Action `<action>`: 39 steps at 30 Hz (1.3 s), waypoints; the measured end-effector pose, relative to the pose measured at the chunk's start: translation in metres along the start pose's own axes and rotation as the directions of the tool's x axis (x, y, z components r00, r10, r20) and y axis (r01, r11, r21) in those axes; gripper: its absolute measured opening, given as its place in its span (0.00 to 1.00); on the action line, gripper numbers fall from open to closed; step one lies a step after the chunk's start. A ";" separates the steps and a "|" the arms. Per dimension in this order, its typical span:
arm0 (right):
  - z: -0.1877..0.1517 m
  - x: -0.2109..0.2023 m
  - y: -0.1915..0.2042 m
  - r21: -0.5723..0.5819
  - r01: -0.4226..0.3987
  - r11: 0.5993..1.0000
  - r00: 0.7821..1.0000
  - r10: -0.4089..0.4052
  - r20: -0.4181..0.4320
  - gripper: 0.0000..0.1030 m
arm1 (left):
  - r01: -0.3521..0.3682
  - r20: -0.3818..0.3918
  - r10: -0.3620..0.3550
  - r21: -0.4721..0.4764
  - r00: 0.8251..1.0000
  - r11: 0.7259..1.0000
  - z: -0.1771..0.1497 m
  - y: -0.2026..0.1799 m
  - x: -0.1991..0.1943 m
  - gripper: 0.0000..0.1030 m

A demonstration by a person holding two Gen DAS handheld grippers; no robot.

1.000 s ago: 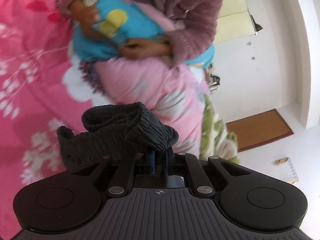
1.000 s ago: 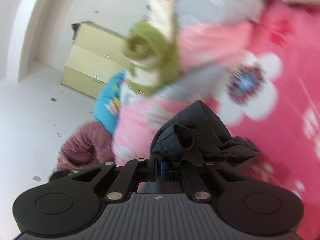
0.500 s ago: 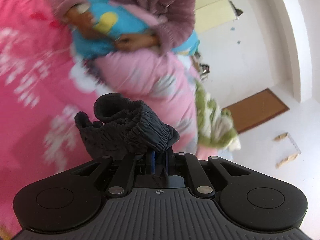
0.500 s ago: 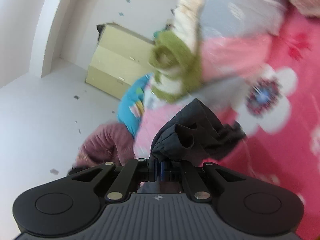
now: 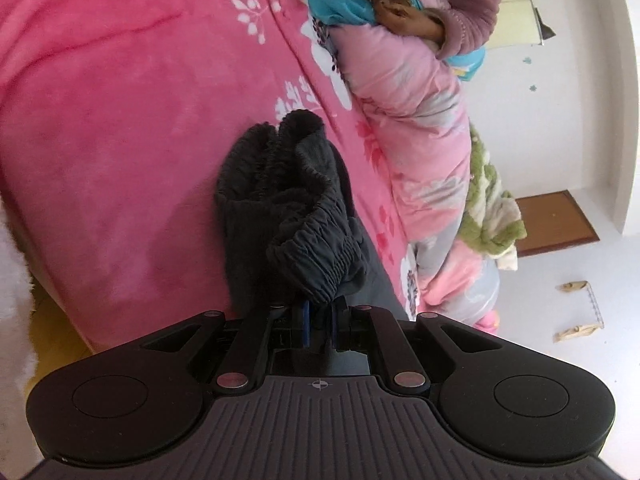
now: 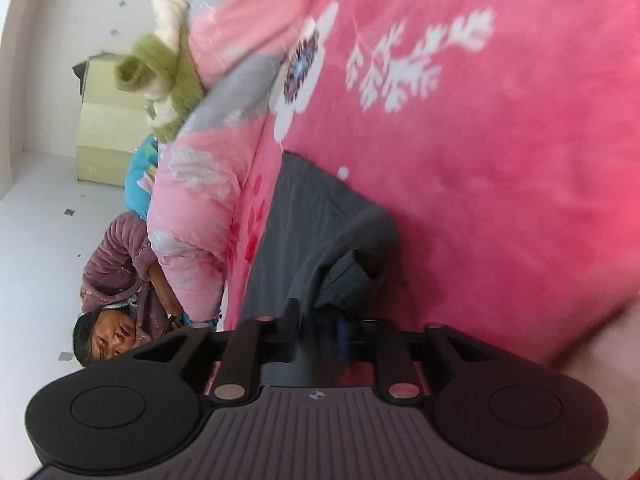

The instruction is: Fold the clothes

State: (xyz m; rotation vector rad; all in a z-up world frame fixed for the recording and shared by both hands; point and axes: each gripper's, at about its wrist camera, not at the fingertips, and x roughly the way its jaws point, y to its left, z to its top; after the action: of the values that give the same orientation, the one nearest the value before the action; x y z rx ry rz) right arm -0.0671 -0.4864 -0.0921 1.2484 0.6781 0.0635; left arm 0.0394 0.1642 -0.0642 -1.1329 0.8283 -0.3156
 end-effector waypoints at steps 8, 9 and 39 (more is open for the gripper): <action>-0.047 -0.026 0.009 -0.043 -0.023 0.999 1.000 0.023 -0.009 0.46 | 0.014 0.039 -0.019 0.132 0.999 0.991 -0.009 0.004 -0.026 0.27; -0.056 -0.025 0.013 -0.069 -0.026 0.997 0.999 0.024 -0.023 0.46 | 0.007 0.058 -0.017 0.154 0.998 0.988 -0.010 0.004 -0.031 0.31; -0.096 0.006 0.018 -0.254 0.020 0.967 0.996 -0.041 -0.078 0.45 | 0.128 -0.171 0.055 0.883 0.984 0.452 -0.171 -0.102 0.065 0.37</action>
State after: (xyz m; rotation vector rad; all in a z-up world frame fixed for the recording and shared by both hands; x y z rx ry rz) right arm -0.1052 -0.3966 -0.0929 0.9938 0.7368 0.1720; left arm -0.0220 -0.0330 -0.0302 -0.0876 0.6280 -0.7997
